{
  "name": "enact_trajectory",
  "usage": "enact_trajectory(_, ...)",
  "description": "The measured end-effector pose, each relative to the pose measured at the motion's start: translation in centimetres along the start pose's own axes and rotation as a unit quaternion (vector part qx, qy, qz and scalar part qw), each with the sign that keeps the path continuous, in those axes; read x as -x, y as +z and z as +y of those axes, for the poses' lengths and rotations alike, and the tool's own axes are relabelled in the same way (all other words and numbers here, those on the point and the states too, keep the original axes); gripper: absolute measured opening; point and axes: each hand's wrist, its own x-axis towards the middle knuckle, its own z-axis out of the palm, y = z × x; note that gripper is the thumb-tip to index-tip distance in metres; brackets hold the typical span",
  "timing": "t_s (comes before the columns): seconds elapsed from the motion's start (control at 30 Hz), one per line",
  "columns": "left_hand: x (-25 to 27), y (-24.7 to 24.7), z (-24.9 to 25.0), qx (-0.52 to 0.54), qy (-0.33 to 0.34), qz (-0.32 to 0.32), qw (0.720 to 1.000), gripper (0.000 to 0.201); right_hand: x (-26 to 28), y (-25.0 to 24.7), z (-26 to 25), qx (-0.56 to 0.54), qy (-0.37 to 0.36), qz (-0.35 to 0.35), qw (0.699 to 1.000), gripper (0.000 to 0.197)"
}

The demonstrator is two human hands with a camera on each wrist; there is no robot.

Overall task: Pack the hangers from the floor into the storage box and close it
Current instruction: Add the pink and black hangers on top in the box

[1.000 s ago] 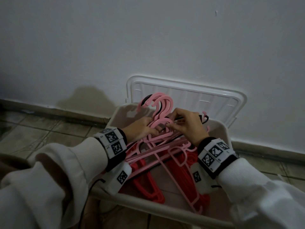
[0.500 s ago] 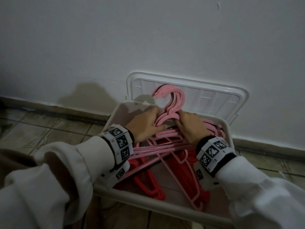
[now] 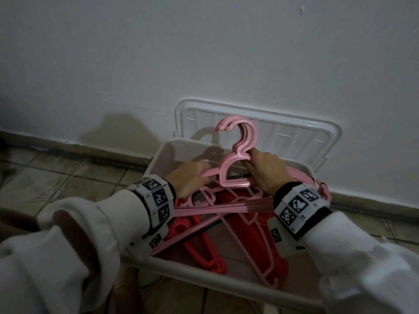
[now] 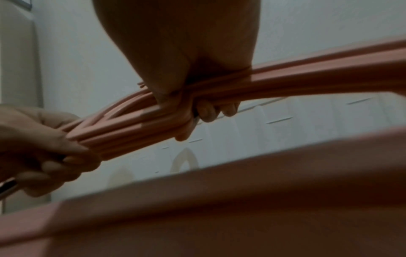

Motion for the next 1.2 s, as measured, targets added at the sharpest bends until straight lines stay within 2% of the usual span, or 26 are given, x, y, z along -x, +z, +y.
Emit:
enact_trajectory(0.13, 0.3, 0.8, 0.3, -0.037, 0.055, 0.0, 0.998, 0.017, -0.1, -0.3, 0.0, 0.038, -0.013, -0.019, 0.999, 0.037)
enact_trajectory(0.3, 0.3, 0.7, -0.3, -0.044, 0.053, -0.017, 0.997, 0.024, 0.4, -0.6, -0.3, 0.047, -0.009, -0.032, 0.998, 0.039)
enact_trajectory(0.37, 0.1, 0.5, 0.1, -0.011, 0.037, -0.032, 0.999, 0.033, 0.4, -0.7, -0.5, 0.05, -0.012, -0.031, 0.998, 0.038)
enact_trajectory(0.47, -0.2, 0.5, 1.1, 0.098, -0.002, -0.03, 0.995, 0.046, 0.2, -0.8, -1.0, 0.067, -0.027, -0.028, 0.997, 0.037)
enact_trajectory(0.57, -0.3, 0.5, 1.4, 0.154, -0.018, 0.001, 0.988, 0.044, -0.1, -0.7, -1.9, 0.096, -0.052, -0.019, 0.994, 0.038)
enact_trajectory(0.7, -0.2, 0.6, 1.3, 0.069, -0.002, 0.043, 0.997, 0.023, -0.8, -0.6, -2.0, 0.063, -0.077, -0.013, 0.995, 0.04)
enact_trajectory(0.8, -0.3, 0.6, 0.7, 0.039, 0.001, 0.073, 0.997, 0.023, -1.2, -0.8, -1.2, -0.015, -0.123, -0.03, 0.992, 0.046)
enact_trajectory(0.83, -0.4, 0.5, 0.4, 0.036, -0.007, 0.078, 0.996, 0.025, -1.2, -1.0, -0.8, -0.045, -0.136, -0.021, 0.989, 0.049)
enact_trajectory(0.9, -0.6, 0.3, -0.1, 0.013, -0.03, 0.1, 0.994, 0.024, -1.1, -1.5, 0.1, -0.098, -0.165, 0.047, 0.98, 0.048)
enact_trajectory(0.97, -0.7, 0.0, -0.3, -0.021, -0.045, 0.147, 0.988, 0.019, -0.8, -1.9, 1.5, -0.141, -0.17, 0.115, 0.968, 0.032)
enact_trajectory(1.0, -0.8, -0.1, -0.3, -0.015, -0.043, 0.173, 0.984, 0.012, -0.7, -2.1, 2.0, -0.165, -0.15, 0.105, 0.969, 0.023)
enact_trajectory(1.03, -0.8, -0.4, -0.4, 0.002, -0.041, 0.192, 0.98, 0.006, -0.8, -1.9, 2.7, -0.179, -0.124, 0.068, 0.974, 0.018)
enact_trajectory(1.1, -1.0, -0.9, -0.7, 0.035, -0.035, 0.224, 0.973, 0.006, -0.9, -1.0, 3.7, -0.122, -0.062, -0.09, 0.987, 0.025)
enact_trajectory(1.13, -1.1, -1.0, -1.0, 0.032, -0.03, 0.234, 0.971, 0.007, -1.0, -0.2, 4.1, -0.068, -0.033, -0.171, 0.982, 0.023)
enact_trajectory(1.2, -1.3, -1.1, -1.6, 0.032, -0.03, 0.231, 0.972, 0.01, -0.9, 2.1, 4.7, -0.007, 0.005, -0.275, 0.961, 0.019)
